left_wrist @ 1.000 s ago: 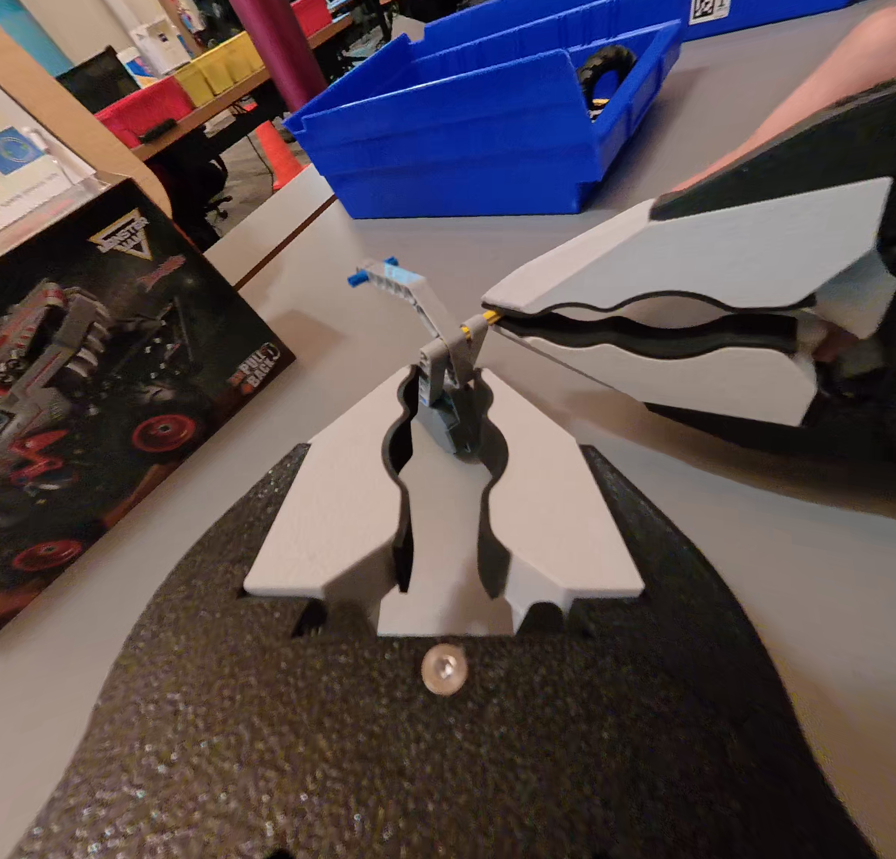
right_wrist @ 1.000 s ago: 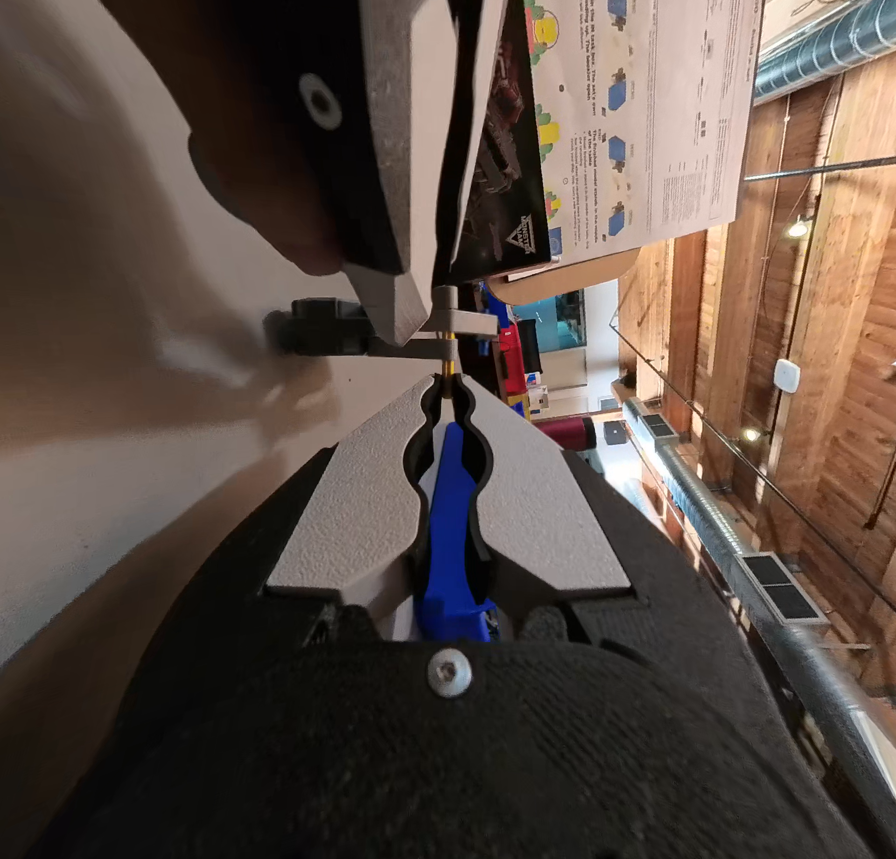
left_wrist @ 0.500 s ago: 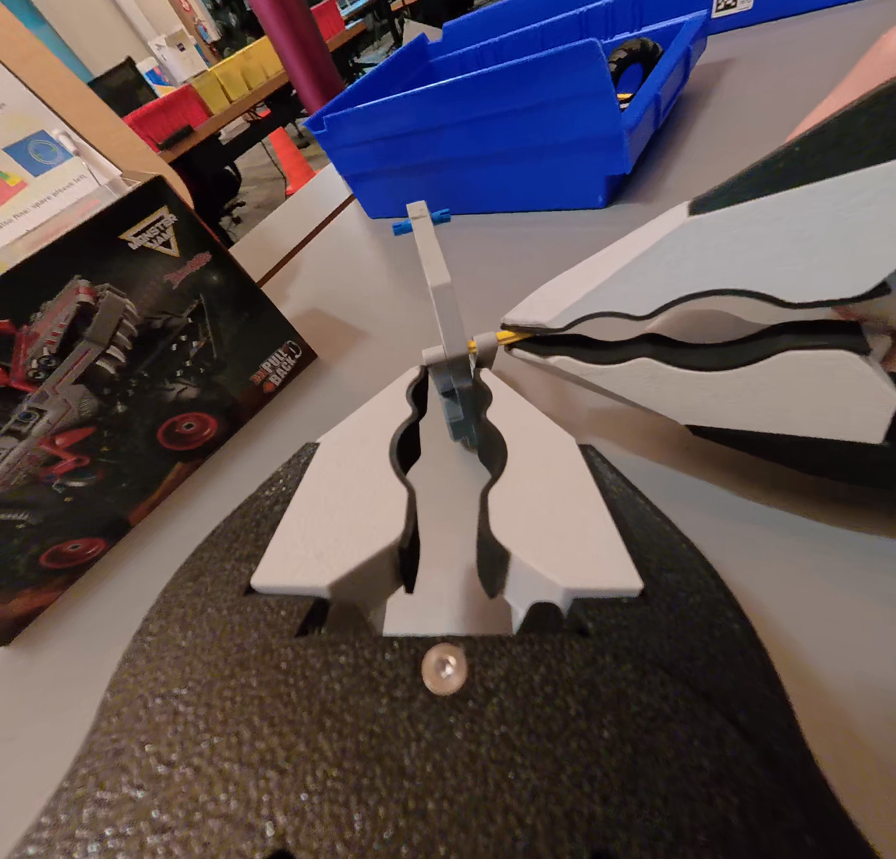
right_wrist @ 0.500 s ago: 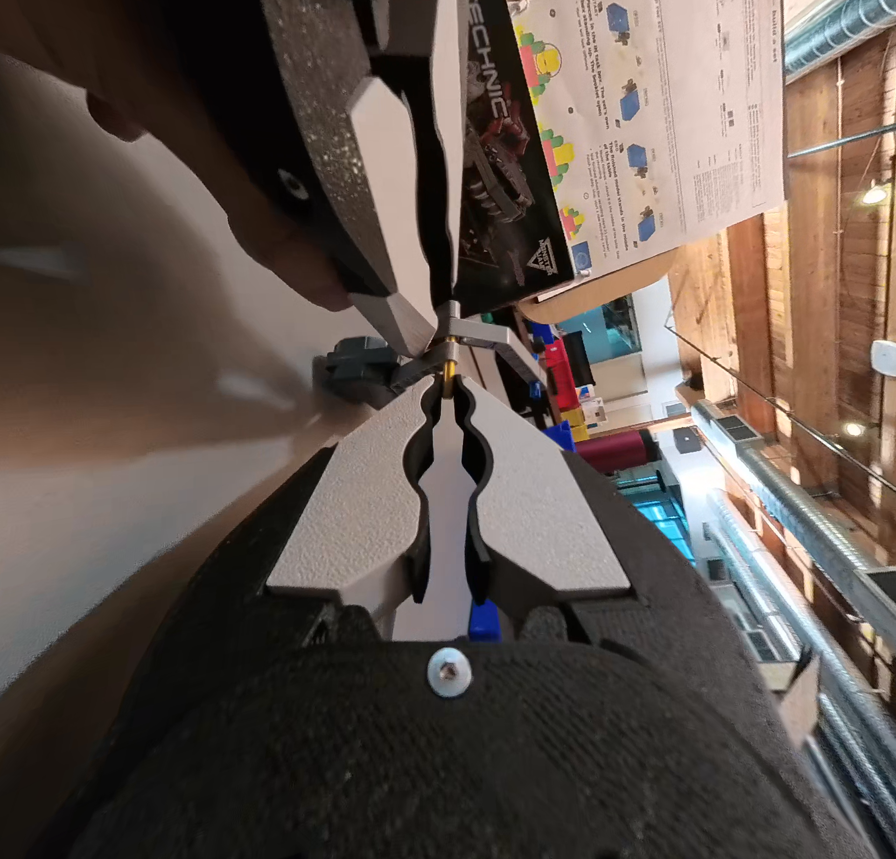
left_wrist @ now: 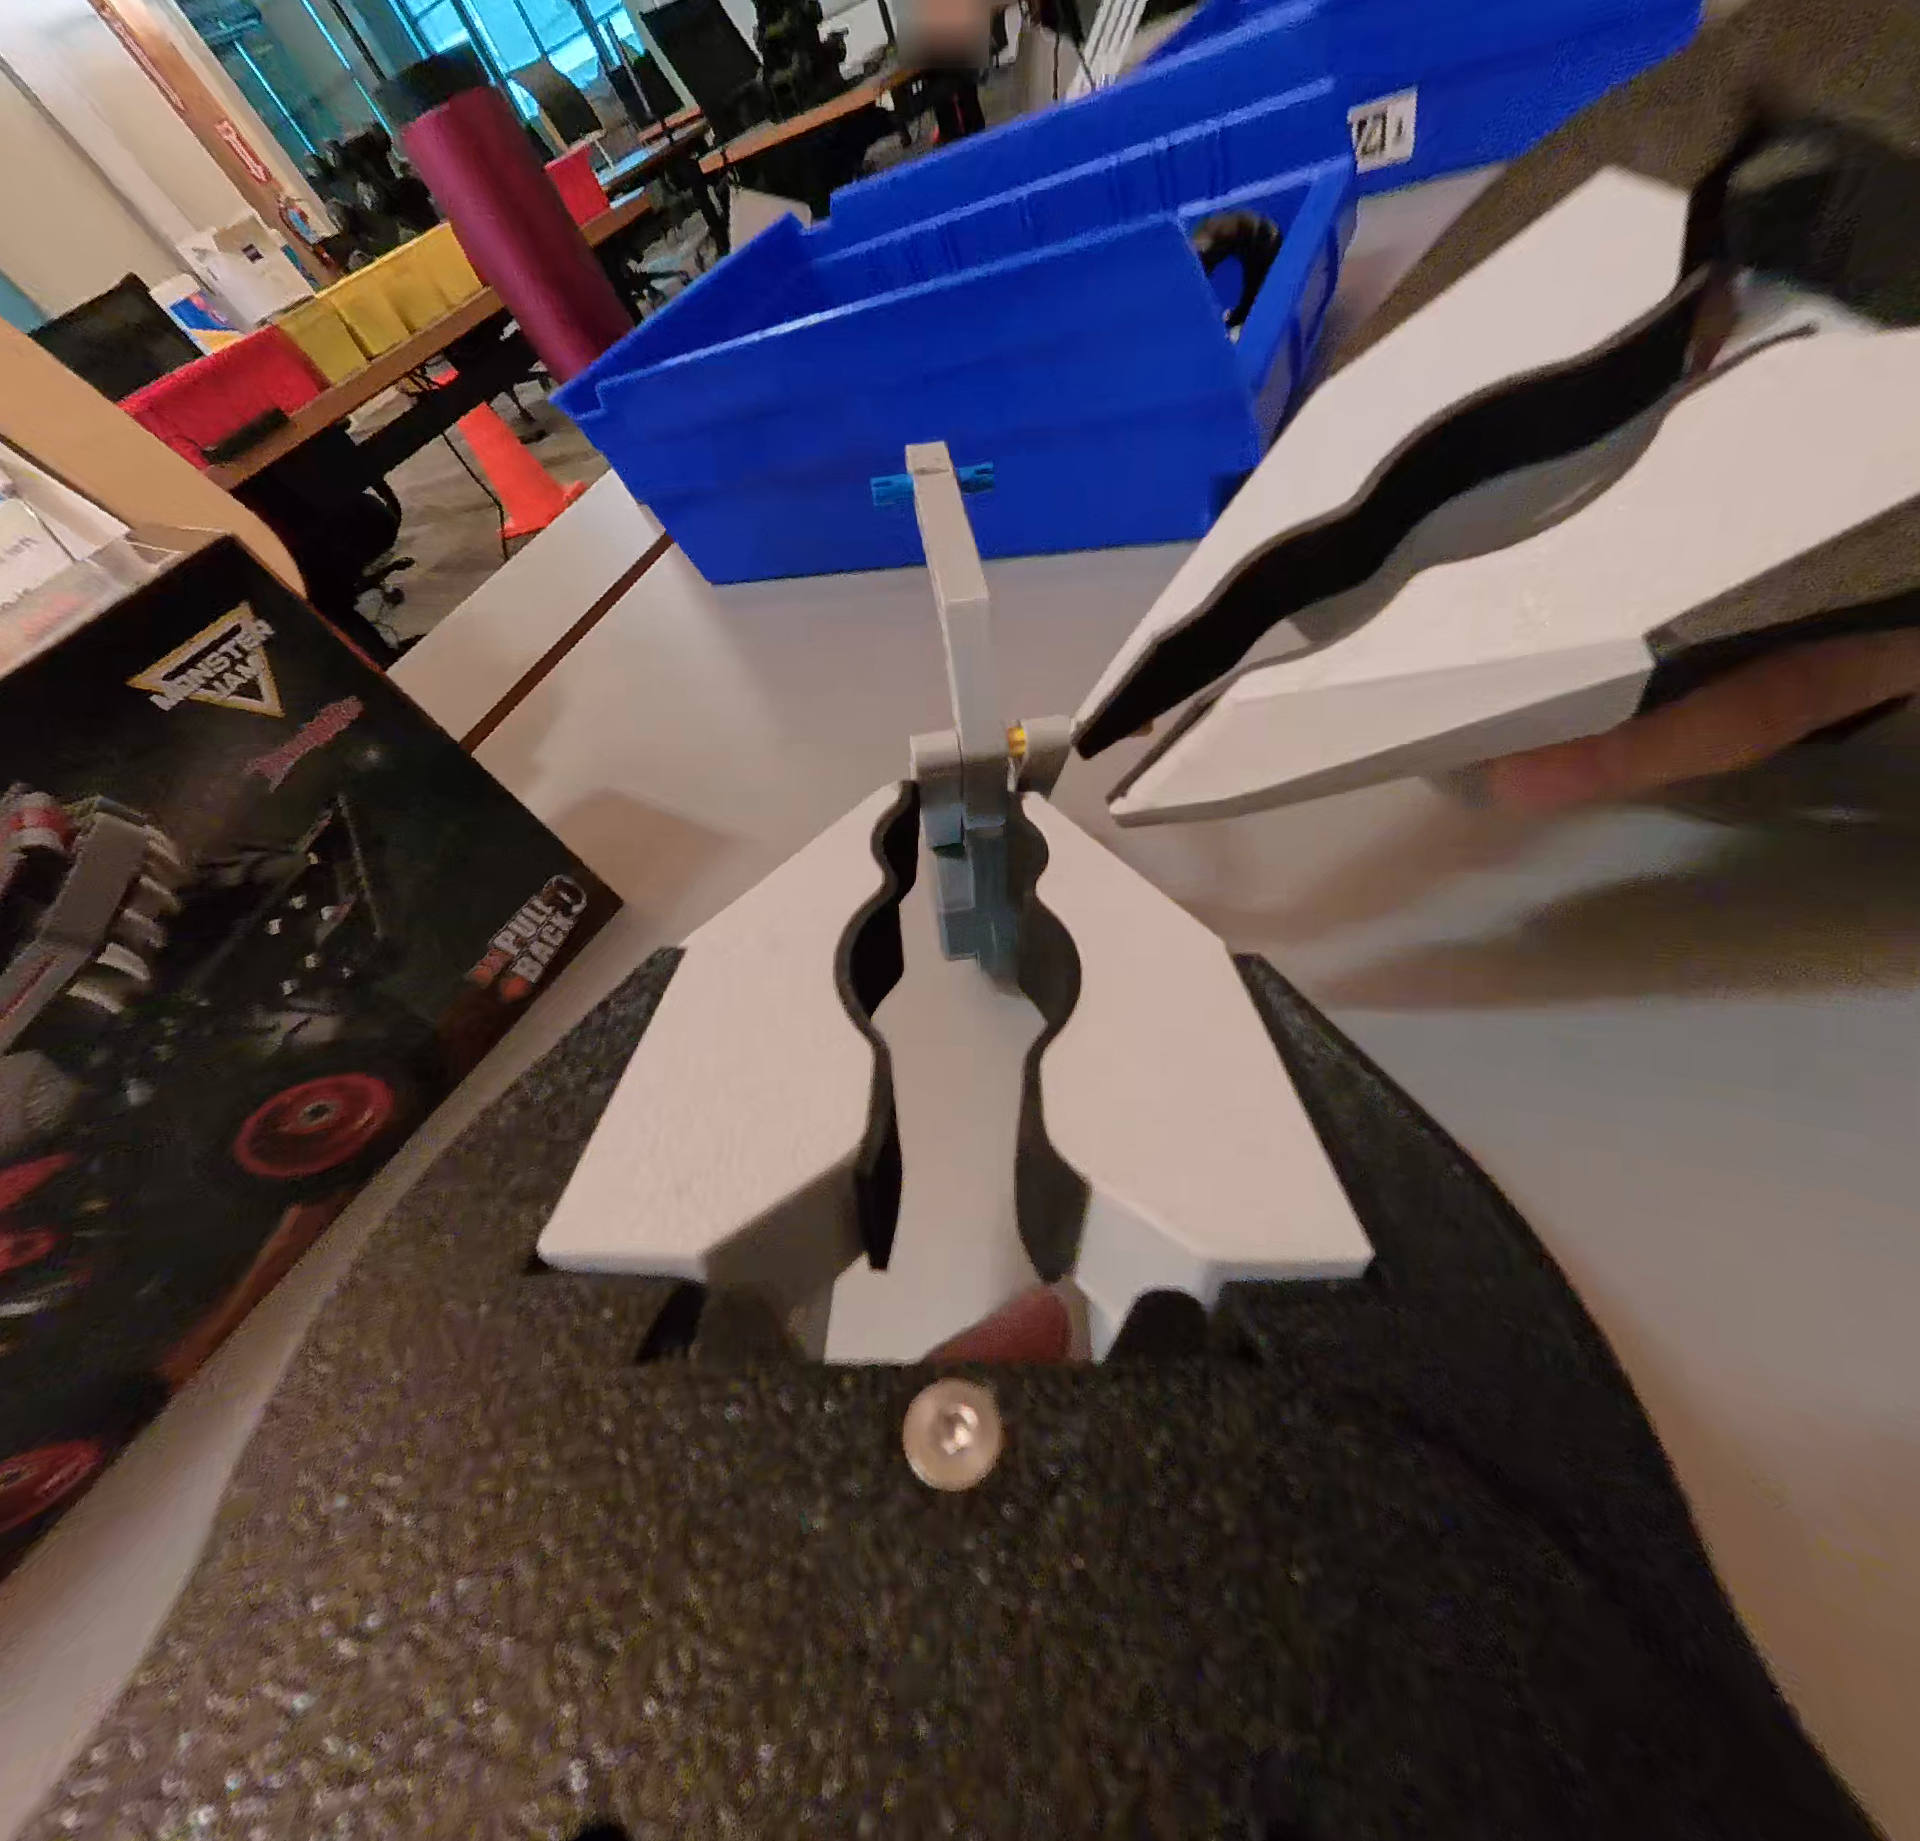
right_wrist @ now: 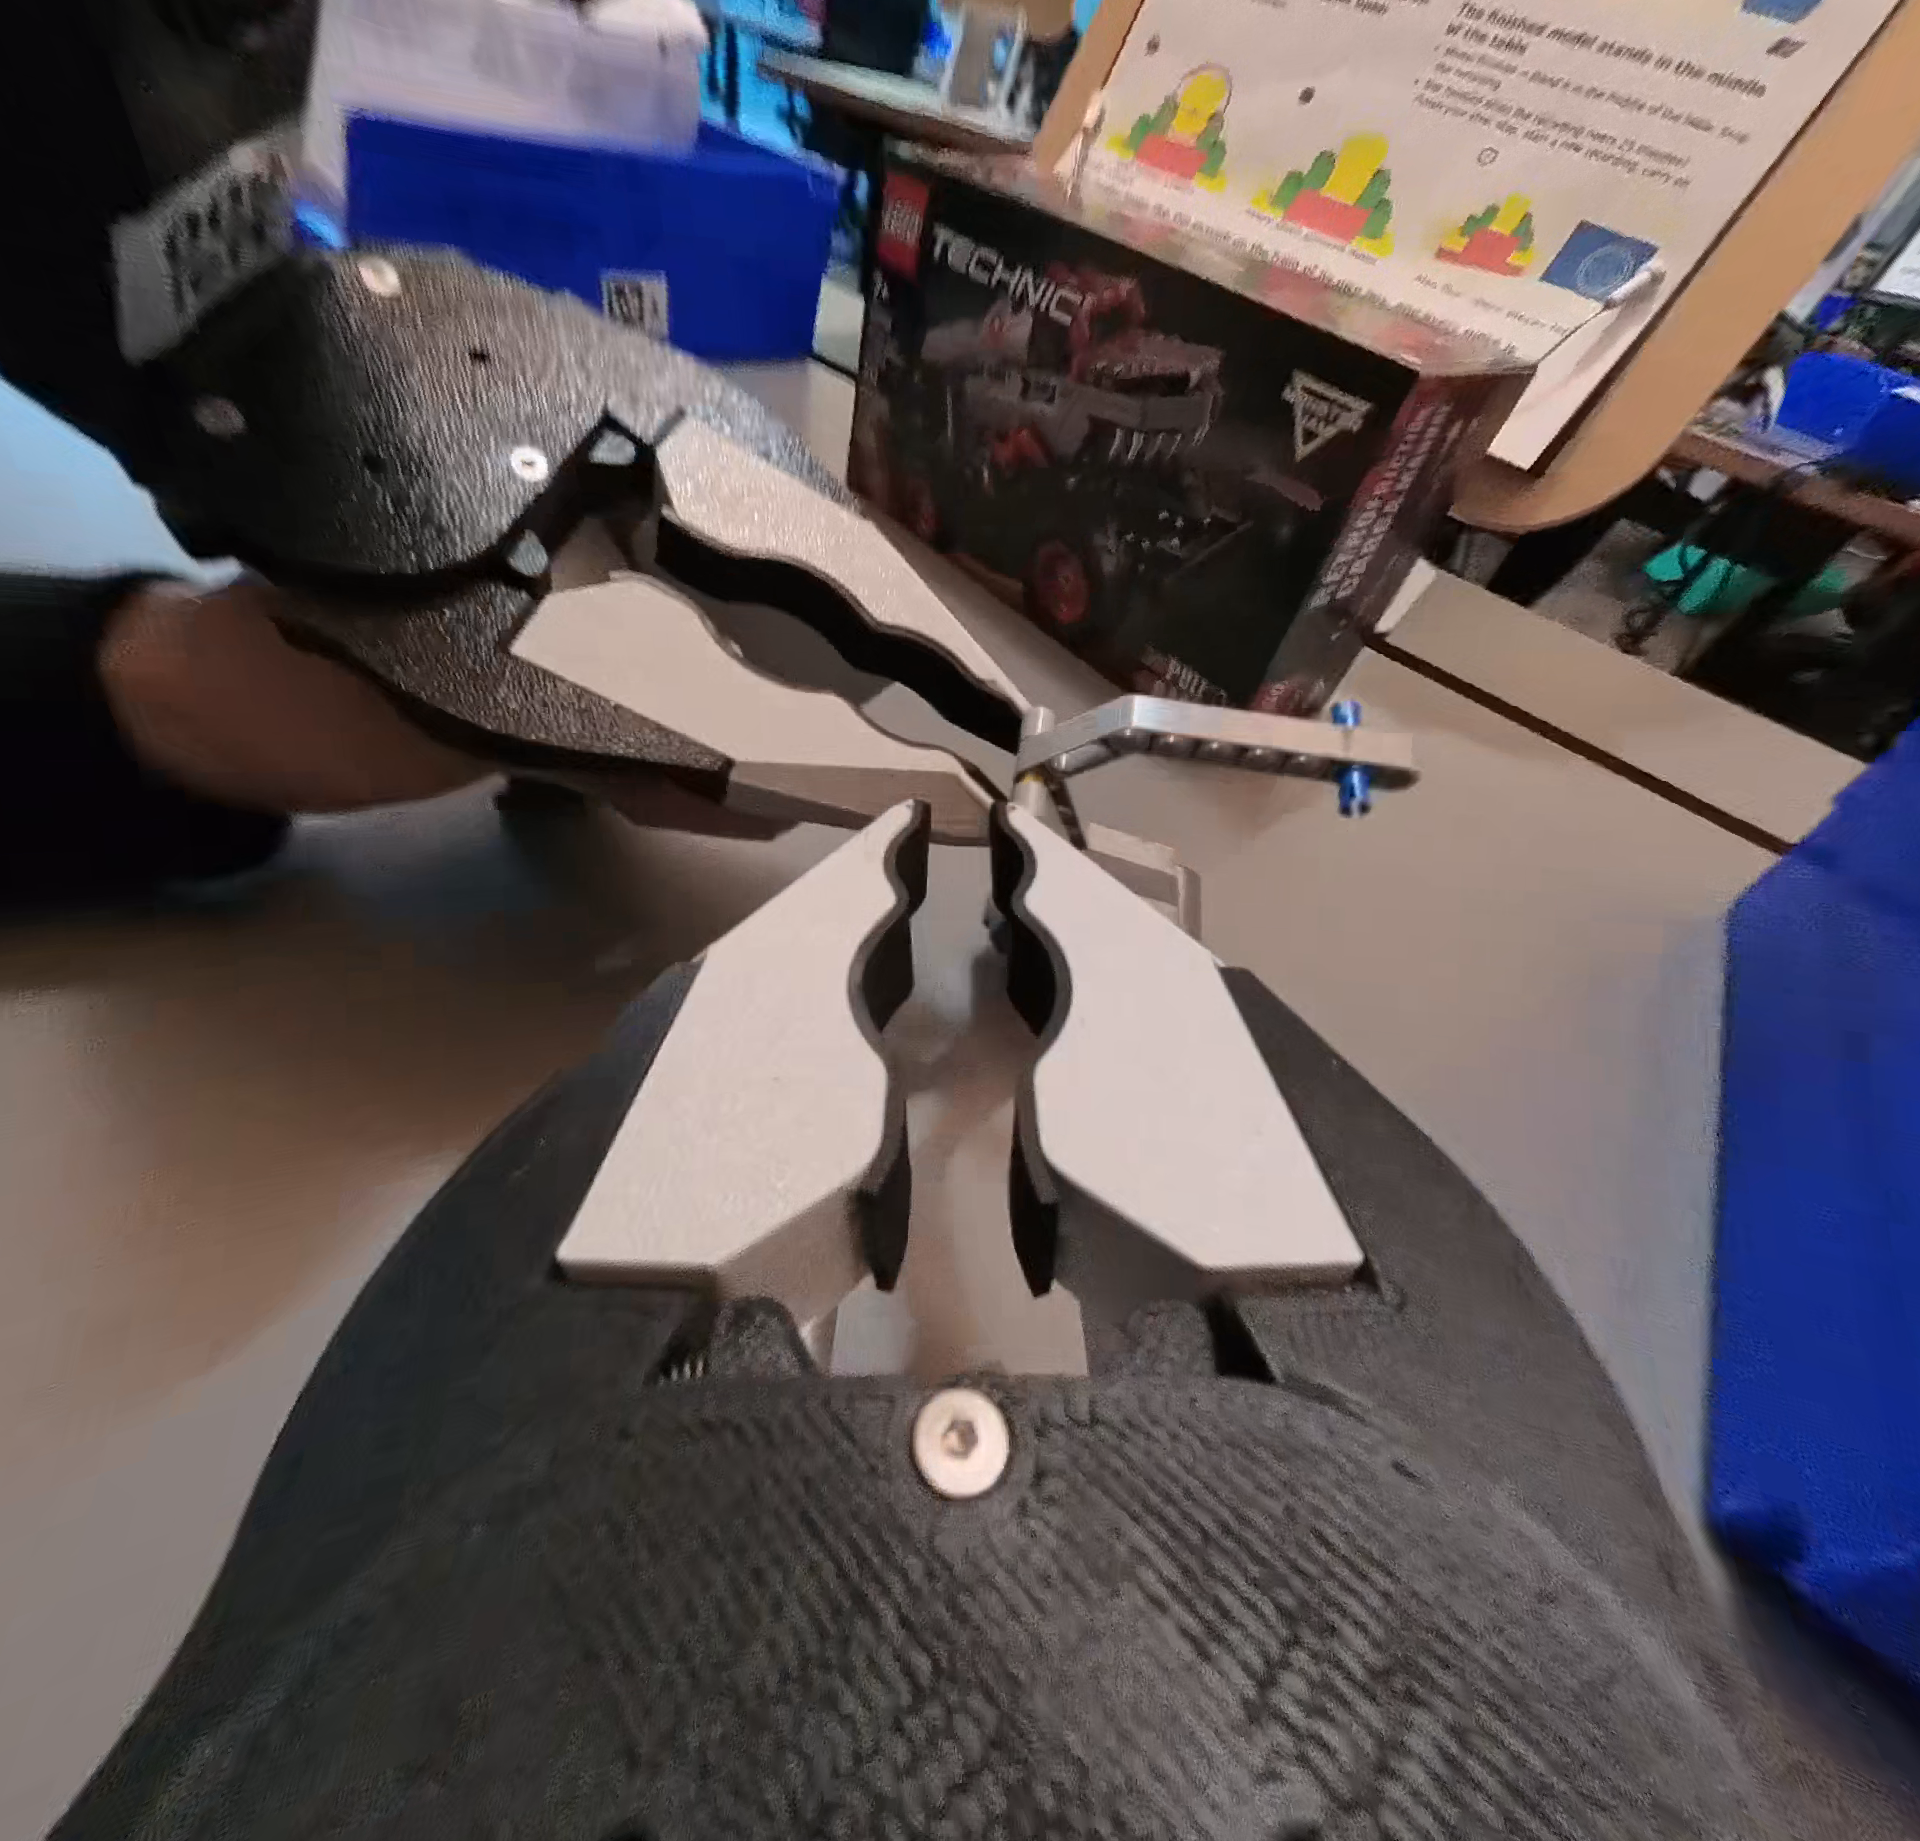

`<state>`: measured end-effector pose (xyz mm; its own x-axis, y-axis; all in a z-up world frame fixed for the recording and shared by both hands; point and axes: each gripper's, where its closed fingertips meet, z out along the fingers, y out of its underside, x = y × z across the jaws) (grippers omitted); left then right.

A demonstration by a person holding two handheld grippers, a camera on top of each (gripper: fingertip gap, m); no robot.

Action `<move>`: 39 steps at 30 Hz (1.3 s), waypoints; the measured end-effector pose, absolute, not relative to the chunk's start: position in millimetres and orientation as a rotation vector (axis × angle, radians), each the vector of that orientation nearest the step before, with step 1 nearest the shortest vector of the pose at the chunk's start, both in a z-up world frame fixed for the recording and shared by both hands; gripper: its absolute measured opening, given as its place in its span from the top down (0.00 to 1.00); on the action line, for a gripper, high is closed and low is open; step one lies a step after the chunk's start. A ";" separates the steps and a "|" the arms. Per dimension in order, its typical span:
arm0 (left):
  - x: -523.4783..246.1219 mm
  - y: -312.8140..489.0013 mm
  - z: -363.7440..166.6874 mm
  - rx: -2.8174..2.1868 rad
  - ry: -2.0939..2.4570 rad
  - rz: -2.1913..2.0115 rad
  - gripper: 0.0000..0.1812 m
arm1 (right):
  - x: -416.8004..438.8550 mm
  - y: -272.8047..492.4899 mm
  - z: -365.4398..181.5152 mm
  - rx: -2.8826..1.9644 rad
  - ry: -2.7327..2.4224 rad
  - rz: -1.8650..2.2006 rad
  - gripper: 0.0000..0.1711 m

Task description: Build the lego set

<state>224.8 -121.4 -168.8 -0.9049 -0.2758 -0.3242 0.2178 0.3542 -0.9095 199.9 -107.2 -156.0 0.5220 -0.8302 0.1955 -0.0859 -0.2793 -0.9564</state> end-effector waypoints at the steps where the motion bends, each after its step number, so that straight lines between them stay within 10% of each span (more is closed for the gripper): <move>1: 222.9 -122.1 -166.5 -0.042 2.191 -1.594 0.93 | 200.1 -107.0 -151.5 -1.668 0.771 -0.870 0.95; 39: 220.2 -99.2 -170.5 -0.264 2.266 -1.631 0.92 | 205.2 -102.6 -159.4 -1.802 0.620 -1.206 0.98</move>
<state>220.2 -99.2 -170.5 -0.9265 -0.3403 -0.1609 0.0446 0.3252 -0.9446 205.2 -102.6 -159.4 0.4100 -0.7728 0.4844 0.0555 -0.5089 -0.8590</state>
